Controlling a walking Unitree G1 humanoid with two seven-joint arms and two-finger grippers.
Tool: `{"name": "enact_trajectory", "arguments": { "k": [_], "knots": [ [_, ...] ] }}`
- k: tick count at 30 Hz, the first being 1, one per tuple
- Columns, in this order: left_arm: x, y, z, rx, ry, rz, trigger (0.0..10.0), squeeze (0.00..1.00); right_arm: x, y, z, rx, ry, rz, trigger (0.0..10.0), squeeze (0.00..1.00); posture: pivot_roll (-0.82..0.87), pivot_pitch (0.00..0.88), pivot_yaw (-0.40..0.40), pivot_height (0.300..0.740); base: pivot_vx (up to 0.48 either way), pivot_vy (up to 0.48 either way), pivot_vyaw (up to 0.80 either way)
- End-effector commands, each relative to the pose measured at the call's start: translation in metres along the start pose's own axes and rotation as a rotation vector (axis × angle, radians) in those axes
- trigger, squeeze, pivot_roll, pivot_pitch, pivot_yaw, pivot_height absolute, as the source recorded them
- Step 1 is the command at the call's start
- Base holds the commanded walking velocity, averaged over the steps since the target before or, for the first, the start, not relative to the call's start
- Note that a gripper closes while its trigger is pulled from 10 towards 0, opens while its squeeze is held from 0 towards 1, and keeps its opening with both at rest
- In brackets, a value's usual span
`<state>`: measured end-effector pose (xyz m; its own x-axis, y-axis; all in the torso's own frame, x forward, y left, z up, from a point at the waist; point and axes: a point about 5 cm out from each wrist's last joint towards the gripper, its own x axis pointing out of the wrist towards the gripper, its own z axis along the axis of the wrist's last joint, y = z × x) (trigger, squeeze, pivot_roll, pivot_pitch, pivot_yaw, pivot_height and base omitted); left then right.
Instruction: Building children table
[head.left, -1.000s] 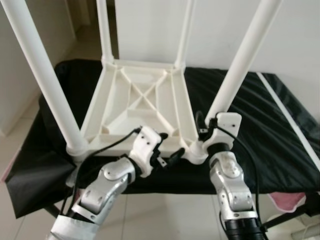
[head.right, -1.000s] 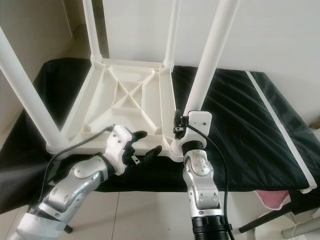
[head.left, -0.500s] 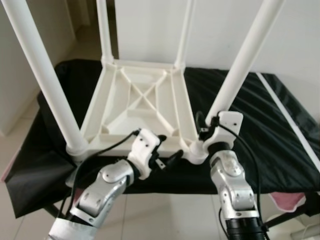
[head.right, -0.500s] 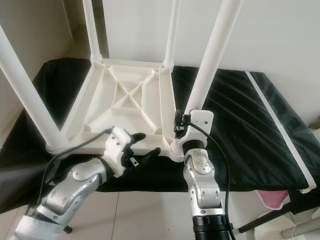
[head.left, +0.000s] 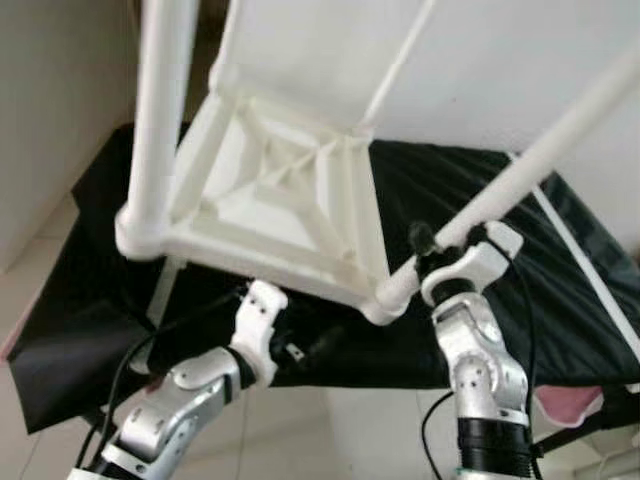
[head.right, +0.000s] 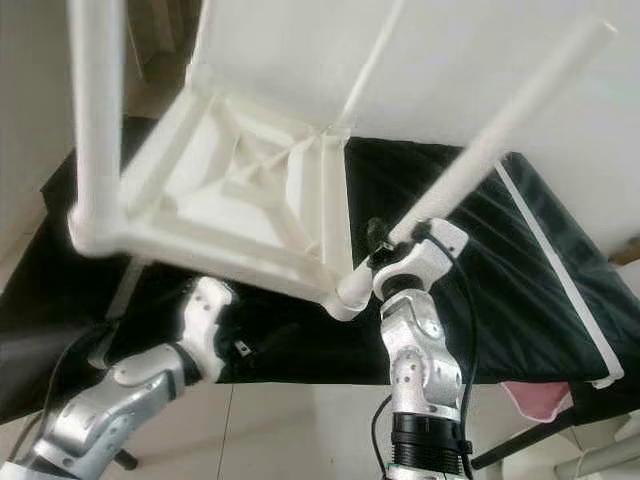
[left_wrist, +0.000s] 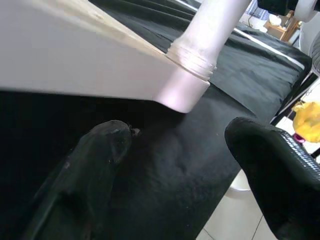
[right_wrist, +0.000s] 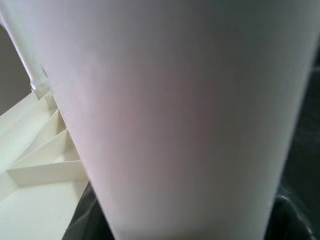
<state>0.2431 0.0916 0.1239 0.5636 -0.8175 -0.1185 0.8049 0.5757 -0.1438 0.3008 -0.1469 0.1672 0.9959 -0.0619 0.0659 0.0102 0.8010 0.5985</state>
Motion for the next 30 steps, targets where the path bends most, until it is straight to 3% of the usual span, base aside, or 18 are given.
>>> {"name": "enact_trajectory", "arguments": {
  "k": [1, 7, 8, 9, 11, 14, 18, 21, 23, 27, 29, 30],
  "knots": [
    [-0.005, -0.002, 0.0, 0.019, 0.011, -0.189, 10.0, 0.0, -0.007, 0.001, -0.023, 0.188, 0.091, -0.029, 10.0, 0.0, 0.03, 0.0, -0.072, 0.74, 0.0, 0.0, 0.0],
    [-0.006, 0.025, 0.006, 0.032, -0.008, 0.002, 10.0, 0.0, -0.008, -0.002, -0.026, 0.306, 0.124, -0.021, 10.0, 0.0, 0.03, 0.0, -0.07, 0.74, 0.0, 0.0, 0.0],
    [-0.004, 0.036, 0.012, 0.028, -0.036, 0.078, 10.0, 0.0, -0.009, -0.003, -0.027, 0.342, 0.134, -0.018, 10.0, 0.0, 0.03, 0.0, -0.07, 0.74, 0.0, 0.0, 0.0],
    [-0.004, 0.036, 0.012, 0.028, -0.036, 0.078, 10.0, 0.0, -0.009, -0.003, -0.027, 0.342, 0.134, -0.018, 10.0, 0.0, 0.03, 0.0, -0.07, 0.74, 0.0, 0.0, 0.0],
    [-0.004, 0.054, 0.024, 0.015, -0.089, 0.192, 10.0, 0.0, -0.009, -0.006, -0.028, 0.45, 0.148, -0.022, 10.0, 0.0, 0.03, 0.0, -0.065, 0.74, 0.0, 0.0, 0.0],
    [-0.005, 0.064, 0.028, 0.008, -0.105, 0.254, 10.0, 0.0, -0.009, -0.008, -0.028, 0.498, 0.154, -0.017, 10.0, 0.0, 0.02, 0.0, -0.063, 0.74, 0.0, 0.0, 0.0],
    [-0.003, 0.09, 0.05, -0.018, -0.217, 0.462, 10.0, 0.0, -0.01, -0.015, -0.033, 0.595, 0.17, -0.034, 10.0, 0.0, 0.02, 0.0, -0.058, 0.74, 0.0, 0.0, 0.0],
    [-0.003, 0.096, 0.063, -0.045, -0.278, 0.489, 10.0, 0.0, -0.011, -0.019, -0.035, 0.668, 0.178, -0.045, 10.0, 0.0, 0.02, 0.0, -0.056, 0.74, 0.0, 0.0, 0.0],
    [0.001, 0.109, 0.081, -0.143, -0.382, 0.535, 10.0, 0.0, -0.013, -0.028, -0.04, 0.743, 0.191, -0.072, 10.0, 0.0, 0.02, 0.0, -0.055, 0.74, 0.0, 0.0, 0.0],
    [0.006, 0.111, 0.098, -0.231, -0.465, 0.466, 10.0, 0.0, -0.014, -0.036, -0.044, 0.803, 0.2, -0.089, 10.0, 0.0, 0.02, 0.0, -0.055, 0.74, 0.0, 0.0, 0.0],
    [0.008, 0.109, 0.105, -0.22, -0.488, 0.417, 10.0, 0.0, -0.015, -0.039, -0.045, 0.811, 0.201, -0.097, 10.0, 0.0, 0.02, 0.0, -0.051, 0.74, 0.0, 0.0, 0.0],
    [0.013, 0.107, 0.112, -0.176, -0.475, 0.393, 10.0, 0.0, -0.016, -0.043, -0.047, 0.819, 0.204, -0.105, 10.0, 0.0, 0.02, 0.0, -0.051, 0.74, 0.0, 0.0, 0.0]
  ]
}}
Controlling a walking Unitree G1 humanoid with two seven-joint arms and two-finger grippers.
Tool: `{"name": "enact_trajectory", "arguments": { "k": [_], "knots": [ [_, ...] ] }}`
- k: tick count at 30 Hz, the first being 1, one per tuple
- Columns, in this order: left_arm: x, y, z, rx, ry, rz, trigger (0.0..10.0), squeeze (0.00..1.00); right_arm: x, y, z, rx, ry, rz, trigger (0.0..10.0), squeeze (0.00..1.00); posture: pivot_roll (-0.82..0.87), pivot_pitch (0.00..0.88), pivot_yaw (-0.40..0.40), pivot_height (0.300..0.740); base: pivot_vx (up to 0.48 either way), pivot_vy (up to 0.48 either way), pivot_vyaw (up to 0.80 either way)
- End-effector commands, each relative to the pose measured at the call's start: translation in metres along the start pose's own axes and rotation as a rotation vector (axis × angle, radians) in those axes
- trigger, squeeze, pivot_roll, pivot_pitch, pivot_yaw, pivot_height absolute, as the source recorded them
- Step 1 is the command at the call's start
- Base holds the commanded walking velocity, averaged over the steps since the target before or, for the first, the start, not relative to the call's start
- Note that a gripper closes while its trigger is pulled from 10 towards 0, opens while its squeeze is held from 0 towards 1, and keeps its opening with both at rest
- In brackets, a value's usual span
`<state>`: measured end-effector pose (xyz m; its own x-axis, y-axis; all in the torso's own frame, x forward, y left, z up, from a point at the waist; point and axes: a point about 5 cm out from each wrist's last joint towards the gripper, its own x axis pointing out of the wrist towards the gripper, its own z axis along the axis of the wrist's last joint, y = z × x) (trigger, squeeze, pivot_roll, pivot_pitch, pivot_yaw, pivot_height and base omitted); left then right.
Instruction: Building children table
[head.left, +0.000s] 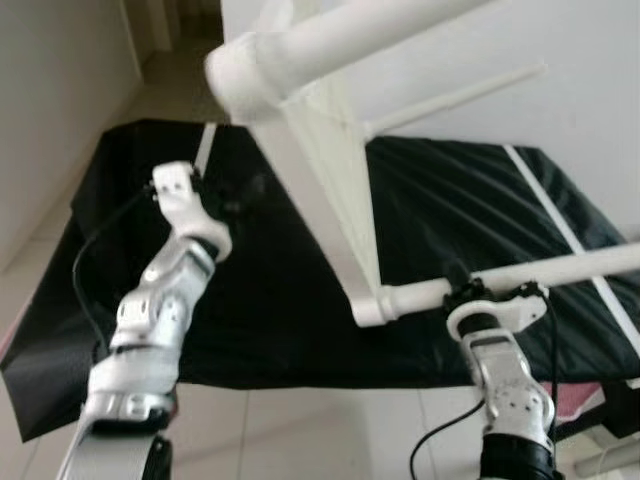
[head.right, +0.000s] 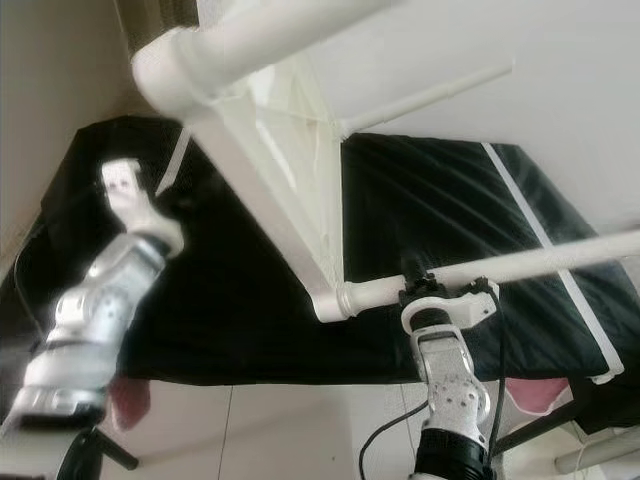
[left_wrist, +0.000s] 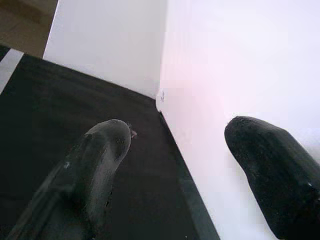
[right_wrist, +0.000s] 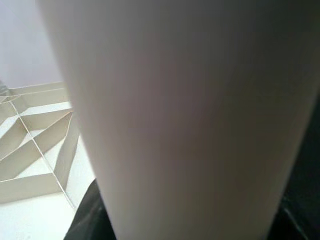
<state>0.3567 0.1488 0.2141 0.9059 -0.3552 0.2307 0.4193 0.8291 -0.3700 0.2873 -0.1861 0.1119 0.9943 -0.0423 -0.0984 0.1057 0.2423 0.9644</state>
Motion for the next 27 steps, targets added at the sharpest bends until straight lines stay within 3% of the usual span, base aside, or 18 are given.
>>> {"name": "enact_trajectory", "arguments": {
  "k": [1, 4, 9, 10, 13, 17, 18, 20, 24, 26, 27],
  "knots": [
    [0.01, -0.014, 0.002, 0.076, 0.044, -0.119, 10.0, 0.0, -0.001, -0.005, -0.035, 0.147, 0.106, -0.017, 10.0, 0.0, 0.02, 0.0, -0.052, 0.74, 0.0, 0.0, 0.0],
    [0.038, -0.059, 0.023, 0.221, 0.048, -0.3, 10.0, 0.0, -0.006, -0.013, -0.036, 0.143, 0.12, -0.01, 10.0, 0.0, 0.01, 0.0, -0.033, 0.74, 0.0, 0.0, 0.0],
    [0.05, -0.076, 0.033, 0.213, 0.03, -0.344, 10.0, 0.0, -0.011, -0.016, -0.034, 0.14, 0.11, -0.021, 10.0, 0.0, 0.0, 0.015, -0.019, 0.74, 0.0, 0.0, 0.0],
    [0.052, -0.079, 0.035, 0.211, 0.026, -0.355, 10.0, 0.0, -0.012, -0.016, -0.034, 0.141, 0.109, -0.023, 10.0, 0.25, 0.0, 0.015, -0.019, 0.74, 0.0, 0.0, 0.0],
    [0.06, -0.111, 0.045, 0.185, 0.013, -0.486, 10.0, 0.0, -0.027, -0.026, -0.027, 0.155, 0.073, -0.055, 10.0, 0.24, -0.02, 0.05, 0.001, 0.74, 0.0, 0.0, 0.0],
    [0.062, -0.124, 0.049, 0.206, 0.007, -0.54, 10.0, 0.0, -0.037, -0.033, -0.022, 0.156, 0.057, -0.078, 10.0, 0.28, -0.03, 0.067, 0.013, 0.74, 0.0, 0.0, 0.0],
    [0.064, -0.134, 0.052, 0.208, 0.017, -0.584, 10.0, 0.0, -0.048, -0.041, -0.018, 0.157, 0.037, -0.102, 10.0, 1.0, -0.04, 0.085, 0.025, 0.74, 0.0, 0.0, 0.0],
    [0.065, -0.136, 0.053, 0.208, 0.021, -0.592, 10.0, 0.0, -0.053, -0.044, -0.015, 0.152, 0.023, -0.109, 10.0, 1.0, -0.04, 0.085, 0.025, 0.74, 0.0, 0.0, 0.0],
    [0.07, -0.145, 0.056, 0.23, 0.024, -0.618, 10.0, 0.0, -0.083, -0.055, -0.009, 0.072, 0.022, -0.136, 10.0, 1.0, -0.05, 0.11, 0.039, 0.74, 0.0, 0.0, 0.0],
    [0.07, -0.145, 0.056, 0.228, 0.025, -0.618, 10.0, 0.0, -0.087, -0.055, -0.009, 0.063, 0.025, -0.137, 10.0, 1.0, -0.05, 0.11, 0.039, 0.74, 0.0, 0.0, 0.0],
    [0.071, -0.146, 0.058, 0.229, 0.024, -0.622, 10.0, 0.0, -0.097, -0.055, -0.008, 0.029, 0.035, -0.136, 10.0, 0.39, -0.05, 0.12, 0.049, 0.74, 0.0, 0.0, 0.0]
  ]
}}
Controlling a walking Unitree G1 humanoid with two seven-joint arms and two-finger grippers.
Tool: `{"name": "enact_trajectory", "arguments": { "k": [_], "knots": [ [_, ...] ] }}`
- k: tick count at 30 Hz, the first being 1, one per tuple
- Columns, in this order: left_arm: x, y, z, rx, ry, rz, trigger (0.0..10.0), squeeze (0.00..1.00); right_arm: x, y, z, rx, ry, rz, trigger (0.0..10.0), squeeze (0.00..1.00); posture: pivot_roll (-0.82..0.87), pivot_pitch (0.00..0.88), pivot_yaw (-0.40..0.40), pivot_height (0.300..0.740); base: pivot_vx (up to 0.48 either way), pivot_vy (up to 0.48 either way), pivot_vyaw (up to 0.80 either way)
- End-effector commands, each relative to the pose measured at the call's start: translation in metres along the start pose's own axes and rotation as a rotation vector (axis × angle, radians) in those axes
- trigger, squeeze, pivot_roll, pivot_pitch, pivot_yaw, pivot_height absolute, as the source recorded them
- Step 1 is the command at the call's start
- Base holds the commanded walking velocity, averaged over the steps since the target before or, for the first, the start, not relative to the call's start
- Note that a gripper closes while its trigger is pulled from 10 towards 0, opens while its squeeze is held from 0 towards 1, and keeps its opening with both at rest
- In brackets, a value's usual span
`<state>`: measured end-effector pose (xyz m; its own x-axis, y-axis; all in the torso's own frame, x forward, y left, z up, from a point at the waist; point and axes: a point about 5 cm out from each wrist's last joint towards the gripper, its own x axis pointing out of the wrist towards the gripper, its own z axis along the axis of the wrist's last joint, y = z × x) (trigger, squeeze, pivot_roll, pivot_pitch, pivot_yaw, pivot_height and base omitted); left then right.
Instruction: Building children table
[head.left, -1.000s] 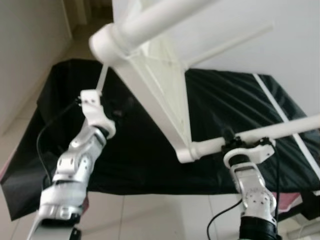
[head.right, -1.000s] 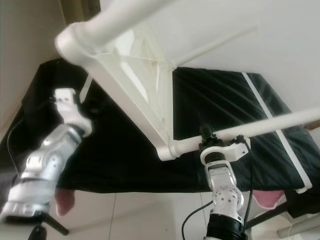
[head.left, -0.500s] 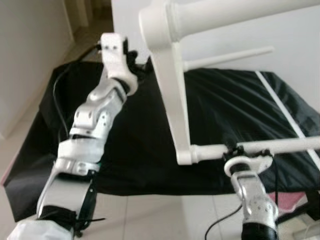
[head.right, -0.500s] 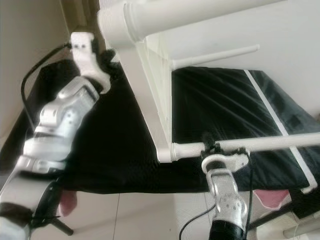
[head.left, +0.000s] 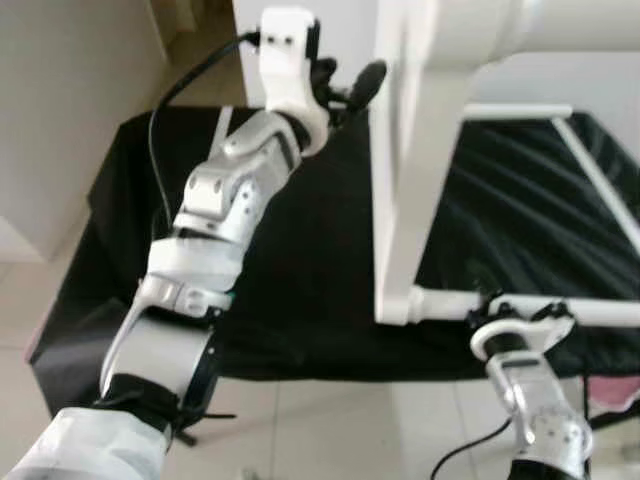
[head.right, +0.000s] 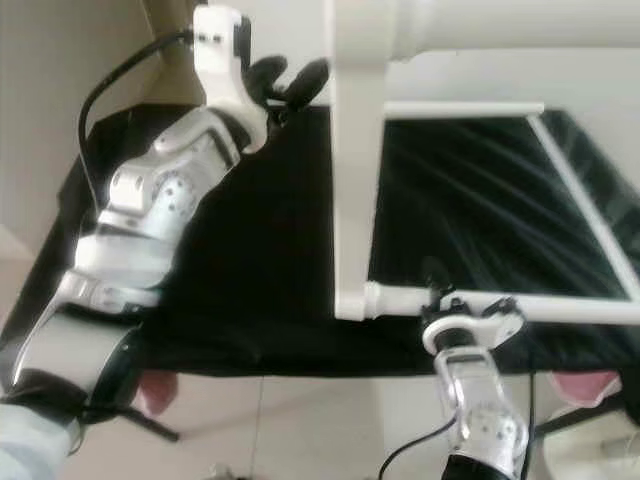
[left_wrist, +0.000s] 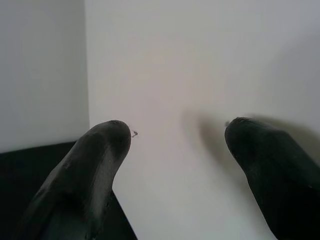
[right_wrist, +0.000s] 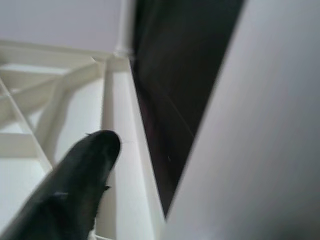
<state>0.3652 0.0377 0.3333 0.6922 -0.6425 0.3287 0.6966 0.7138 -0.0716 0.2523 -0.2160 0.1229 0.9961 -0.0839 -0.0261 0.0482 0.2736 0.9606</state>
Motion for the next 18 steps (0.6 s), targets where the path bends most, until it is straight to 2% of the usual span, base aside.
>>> {"name": "enact_trajectory", "arguments": {
  "k": [1, 2, 3, 4, 6, 11, 12, 14, 15, 17, 18],
  "knots": [
    [0.001, -0.014, 0.003, 0.022, 0.017, -0.252, 10.0, 0.0, -0.071, -0.05, -0.038, 0.041, 0.099, -0.198, 10.0, 0.39, -0.05, 0.12, 0.049, 0.74, 0.0, 0.0, 0.0],
    [0.002, -0.014, 0.004, 0.023, 0.017, -0.252, 10.0, 0.0, -0.078, -0.051, -0.037, 0.043, 0.102, -0.207, 10.0, 0.0, -0.06, 0.129, 0.054, 0.74, 0.0, 0.0, 0.0],
    [0.002, -0.013, 0.005, 0.024, 0.017, -0.252, 10.0, 0.0, -0.087, -0.053, -0.036, 0.031, 0.105, -0.227, 10.0, 0.0, -0.06, 0.129, 0.054, 0.74, 0.0, 0.0, 0.0],
    [0.002, -0.013, 0.005, 0.024, 0.017, -0.252, 10.0, 0.0, -0.087, -0.053, -0.036, 0.031, 0.105, -0.227, 10.0, 0.0, -0.06, 0.129, 0.054, 0.74, 0.0, 0.0, 0.0],
    [0.004, -0.012, 0.008, 0.02, 0.017, -0.253, 10.0, 0.0, -0.105, -0.05, -0.031, 0.02, 0.082, -0.235, 10.0, 0.0, -0.07, 0.143, 0.068, 0.74, 0.0, 0.0, 0.0],
    [0.005, -0.012, 0.01, 0.029, 0.012, -0.255, 10.0, 0.0, -0.113, -0.049, -0.031, -0.015, 0.046, -0.273, 10.0, 0.0, -0.08, 0.149, 0.072, 0.74, 0.0, 0.0, 0.0],
    [0.006, -0.012, 0.012, 0.028, 0.008, -0.256, 10.0, 0.0, -0.117, -0.052, -0.03, -0.044, 0.035, -0.303, 10.0, 0.0, -0.08, 0.156, 0.076, 0.74, 0.0, 0.0, 0.0],
    [0.009, -0.013, 0.015, 0.03, -0.002, -0.256, 10.0, 0.0, -0.132, -0.067, -0.031, -0.004, 0.015, -0.381, 10.0, 0.0, -0.08, 0.162, 0.079, 0.74, 0.0, 0.0, 0.0],
    [0.01, -0.014, 0.018, 0.029, -0.009, -0.259, 10.0, 0.0, -0.14, -0.075, -0.028, -0.018, 0.011, -0.416, 10.0, 0.0, -0.09, 0.167, 0.084, 0.74, 0.0, 0.0, 0.0],
    [0.013, -0.016, 0.023, 0.029, -0.022, -0.268, 10.0, 0.0, -0.157, -0.091, -0.029, -0.027, 0.044, -0.433, 10.0, 0.0, -0.09, 0.172, 0.09, 0.74, 0.0, 0.0, 0.0],
    [0.013, -0.016, 0.023, 0.029, -0.022, -0.268, 10.0, 0.0, -0.157, -0.091, -0.029, -0.027, 0.044, -0.433, 10.0, 0.0, -0.09, 0.172, 0.09, 0.74, 0.0, 0.0, 0.0]
  ]
}}
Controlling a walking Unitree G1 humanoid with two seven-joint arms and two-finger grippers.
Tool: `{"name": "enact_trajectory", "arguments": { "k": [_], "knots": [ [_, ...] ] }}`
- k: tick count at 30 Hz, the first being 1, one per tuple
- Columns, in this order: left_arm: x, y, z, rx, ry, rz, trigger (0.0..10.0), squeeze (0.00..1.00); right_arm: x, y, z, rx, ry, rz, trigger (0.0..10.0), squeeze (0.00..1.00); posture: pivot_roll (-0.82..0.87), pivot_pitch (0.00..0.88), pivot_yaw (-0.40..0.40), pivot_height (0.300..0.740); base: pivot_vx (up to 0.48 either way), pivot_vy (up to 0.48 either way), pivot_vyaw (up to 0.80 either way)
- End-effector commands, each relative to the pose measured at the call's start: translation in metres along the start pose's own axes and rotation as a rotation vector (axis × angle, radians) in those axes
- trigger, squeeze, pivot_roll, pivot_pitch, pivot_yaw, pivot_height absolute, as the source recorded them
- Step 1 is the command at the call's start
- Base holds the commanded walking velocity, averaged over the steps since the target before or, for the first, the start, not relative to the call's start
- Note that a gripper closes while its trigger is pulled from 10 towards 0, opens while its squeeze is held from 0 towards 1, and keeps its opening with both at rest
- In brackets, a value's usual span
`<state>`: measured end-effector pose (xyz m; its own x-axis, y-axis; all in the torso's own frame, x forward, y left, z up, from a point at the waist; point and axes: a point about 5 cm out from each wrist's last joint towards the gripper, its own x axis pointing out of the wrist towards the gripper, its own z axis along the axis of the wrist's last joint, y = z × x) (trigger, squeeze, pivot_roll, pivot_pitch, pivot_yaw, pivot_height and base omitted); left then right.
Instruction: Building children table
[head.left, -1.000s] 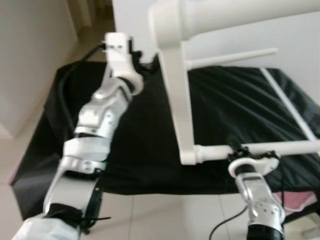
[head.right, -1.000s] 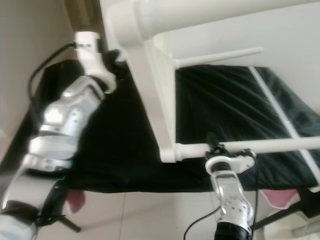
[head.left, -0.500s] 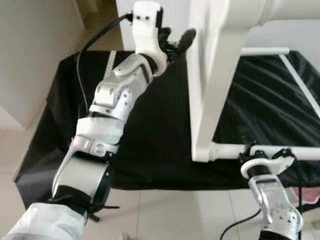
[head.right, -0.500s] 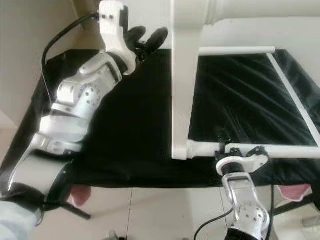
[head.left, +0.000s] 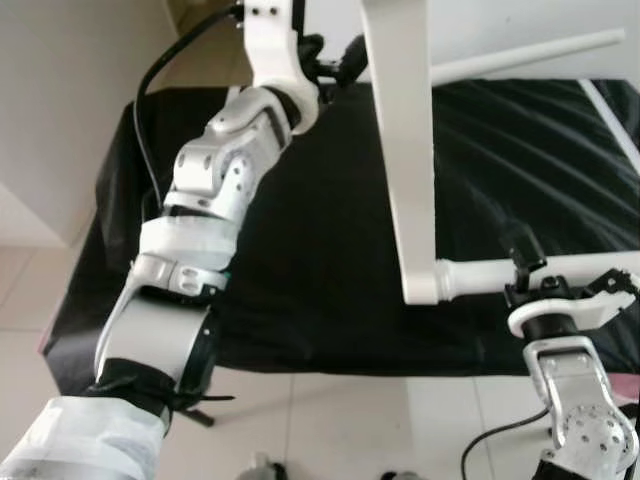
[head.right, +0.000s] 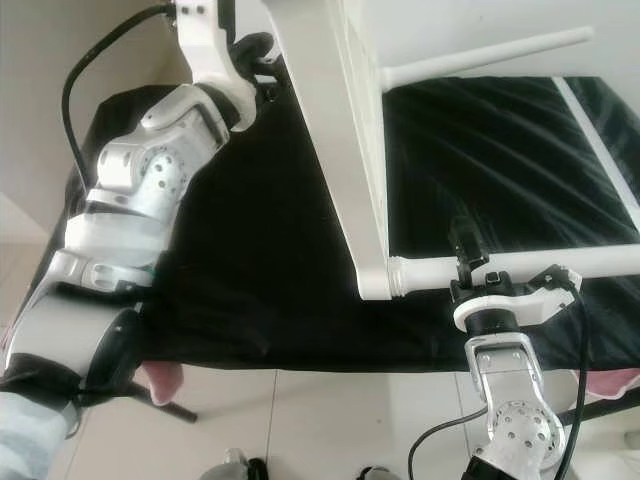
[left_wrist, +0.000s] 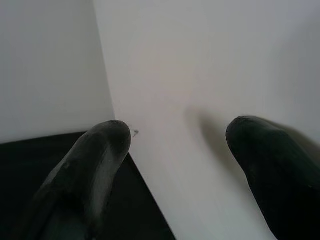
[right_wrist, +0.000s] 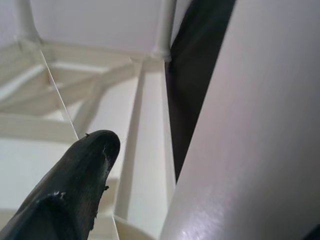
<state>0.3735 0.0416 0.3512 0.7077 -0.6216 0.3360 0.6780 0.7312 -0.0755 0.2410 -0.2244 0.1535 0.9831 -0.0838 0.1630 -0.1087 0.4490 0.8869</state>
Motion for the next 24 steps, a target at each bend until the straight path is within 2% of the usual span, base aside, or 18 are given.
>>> {"name": "enact_trajectory", "arguments": {
  "k": [1, 4, 6, 7, 9, 10, 11, 15, 16, 18, 19, 21, 24],
  "knots": [
    [0.005, -0.024, 0.008, 0.023, -0.016, -0.296, 10.0, 0.0, -0.173, -0.083, -0.054, 0.125, 0.17, -0.608, 10.0, 0.0, -0.09, 0.175, 0.091, 0.74, 0.0, 0.0, 0.0],
    [0.007, -0.025, 0.012, 0.024, -0.024, -0.302, 10.0, 0.0, -0.182, -0.087, -0.056, 0.145, 0.171, -0.604, 10.0, 0.0, -0.09, 0.181, 0.102, 0.74, 0.0, 0.0, 0.0],
    [0.01, -0.026, 0.017, 0.034, -0.035, -0.312, 10.0, 0.0, -0.194, -0.089, -0.058, 0.151, 0.155, -0.557, 10.0, 0.0, -0.09, 0.186, 0.113, 0.74, 0.0, 0.0, 0.0],
    [0.01, -0.026, 0.017, 0.034, -0.035, -0.312, 10.0, 0.0, -0.194, -0.089, -0.058, 0.151, 0.155, -0.557, 10.0, 0.0, -0.09, 0.186, 0.113, 0.74, 0.0, 0.0, 0.0],
    [0.012, -0.025, 0.018, 0.037, -0.034, -0.312, 10.0, 0.0, -0.196, -0.082, -0.059, 0.166, 0.157, -0.445, 10.0, 0.0, -0.1, 0.194, 0.132, 0.74, 0.0, 0.0, 0.0],
    [0.012, -0.025, 0.018, 0.037, -0.034, -0.312, 10.0, 0.0, -0.196, -0.082, -0.059, 0.166, 0.157, -0.445, 10.0, 0.0, -0.1, 0.194, 0.132, 0.74, 0.0, 0.0, 0.0],
    [0.013, -0.025, 0.018, 0.037, -0.032, -0.312, 10.0, 0.0, -0.196, -0.078, -0.058, 0.179, 0.155, -0.387, 10.0, 0.0, -0.1, 0.194, 0.132, 0.74, 0.0, 0.0, 0.0],
    [0.015, -0.025, 0.019, 0.043, -0.025, -0.325, 10.0, 0.0, -0.22, -0.072, -0.064, 0.231, 0.144, -0.322, 10.0, 0.0, -0.1, 0.2, 0.168, 0.74, 0.0, 0.0, 0.0],
    [0.015, -0.025, 0.019, 0.043, -0.025, -0.325, 10.0, 0.0, -0.22, -0.072, -0.064, 0.231, 0.144, -0.322, 10.0, 0.0, -0.1, 0.2, 0.168, 0.74, 0.0, 0.0, 0.0],
    [0.015, -0.026, 0.019, 0.049, -0.021, -0.335, 10.0, 0.0, -0.239, -0.074, -0.073, 0.242, 0.167, -0.306, 10.0, 0.0, -0.11, 0.201, 0.179, 0.74, 0.0, 0.0, 0.0],
    [0.015, -0.026, 0.019, 0.049, -0.021, -0.335, 10.0, 0.0, -0.239, -0.074, -0.073, 0.242, 0.167, -0.306, 10.0, 0.0, -0.11, 0.201, 0.179, 0.74, 0.0, 0.0, 0.0],
    [0.017, -0.026, 0.019, 0.046, -0.016, -0.341, 10.0, 0.0, -0.256, -0.079, -0.087, 0.192, 0.108, -0.393, 10.0, 0.0, -0.13, 0.203, 0.198, 0.74, 0.0, 0.0, 0.0],
    [0.018, -0.027, 0.019, 0.044, -0.016, -0.347, 10.0, 0.0, -0.26, -0.077, -0.094, 0.146, 0.083, -0.433, 10.0, 0.0, -0.14, 0.202, 0.209, 0.74, 0.0, 0.0, 0.0]
  ]
}}
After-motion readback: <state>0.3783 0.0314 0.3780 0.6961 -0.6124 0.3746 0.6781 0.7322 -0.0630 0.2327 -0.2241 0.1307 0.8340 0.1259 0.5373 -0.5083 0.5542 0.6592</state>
